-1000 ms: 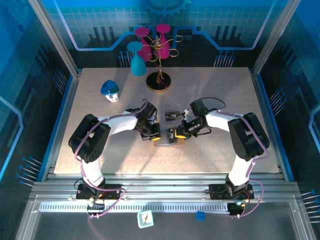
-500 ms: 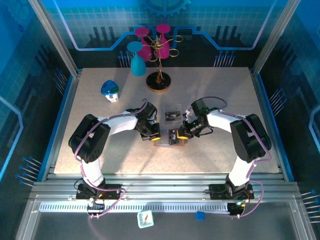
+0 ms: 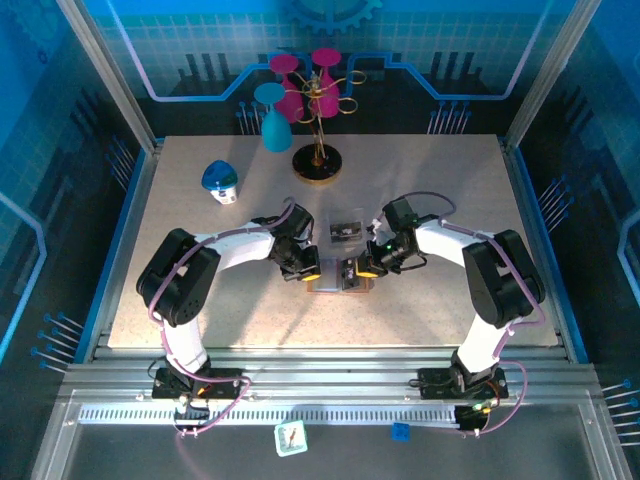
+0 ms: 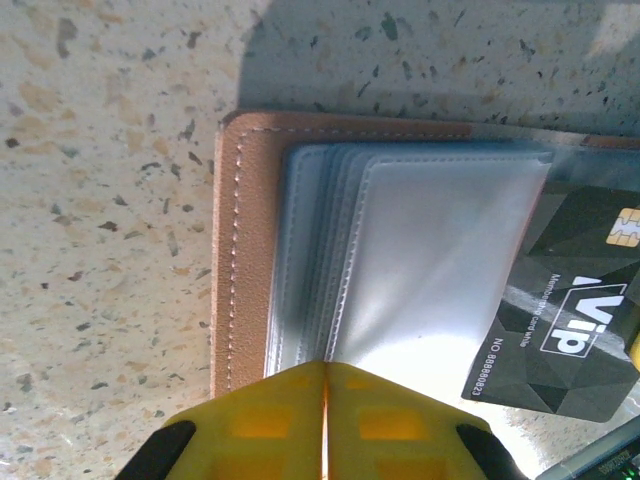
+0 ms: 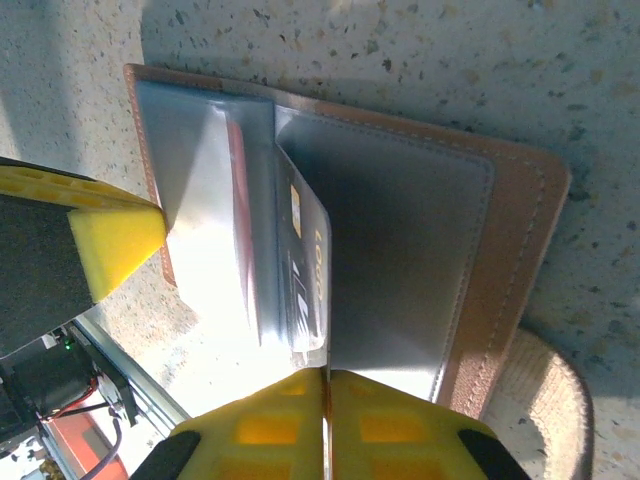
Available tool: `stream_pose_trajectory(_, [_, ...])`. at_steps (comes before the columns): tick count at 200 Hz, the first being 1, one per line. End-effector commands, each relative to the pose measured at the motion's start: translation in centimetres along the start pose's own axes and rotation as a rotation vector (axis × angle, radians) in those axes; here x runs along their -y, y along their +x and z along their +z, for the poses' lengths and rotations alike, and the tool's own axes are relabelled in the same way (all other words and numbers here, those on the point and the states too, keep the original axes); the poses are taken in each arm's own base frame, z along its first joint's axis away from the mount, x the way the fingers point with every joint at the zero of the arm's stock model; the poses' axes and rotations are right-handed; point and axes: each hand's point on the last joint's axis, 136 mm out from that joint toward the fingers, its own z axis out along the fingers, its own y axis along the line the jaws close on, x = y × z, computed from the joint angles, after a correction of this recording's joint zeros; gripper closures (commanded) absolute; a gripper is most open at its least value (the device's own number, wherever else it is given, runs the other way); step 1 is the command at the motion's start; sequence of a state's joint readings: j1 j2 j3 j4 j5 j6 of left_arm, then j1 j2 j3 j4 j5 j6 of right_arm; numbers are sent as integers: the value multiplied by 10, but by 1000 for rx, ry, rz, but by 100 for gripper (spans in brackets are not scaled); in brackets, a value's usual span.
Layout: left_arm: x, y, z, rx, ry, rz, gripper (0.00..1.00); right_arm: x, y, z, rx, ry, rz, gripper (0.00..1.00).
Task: Take the credit cards out of the card holder
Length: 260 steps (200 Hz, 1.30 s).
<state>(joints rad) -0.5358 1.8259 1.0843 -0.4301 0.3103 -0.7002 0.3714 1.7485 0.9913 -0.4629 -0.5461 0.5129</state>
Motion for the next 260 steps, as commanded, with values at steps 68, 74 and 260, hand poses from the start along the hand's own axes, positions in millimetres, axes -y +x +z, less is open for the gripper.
stream_pose_trajectory(68, [16,-6,-20,36,51,-18,83,-20,-4,5,0,-102,18,86])
stream_pose_trajectory(74, [17,-5,-21,36,54,-19,82,-21,-4,5,1,-101,16,86])
stream_pose_trajectory(260, [17,-26,-58,231,113,-10,80,-42,-10,-46,87,-4,-265,100])
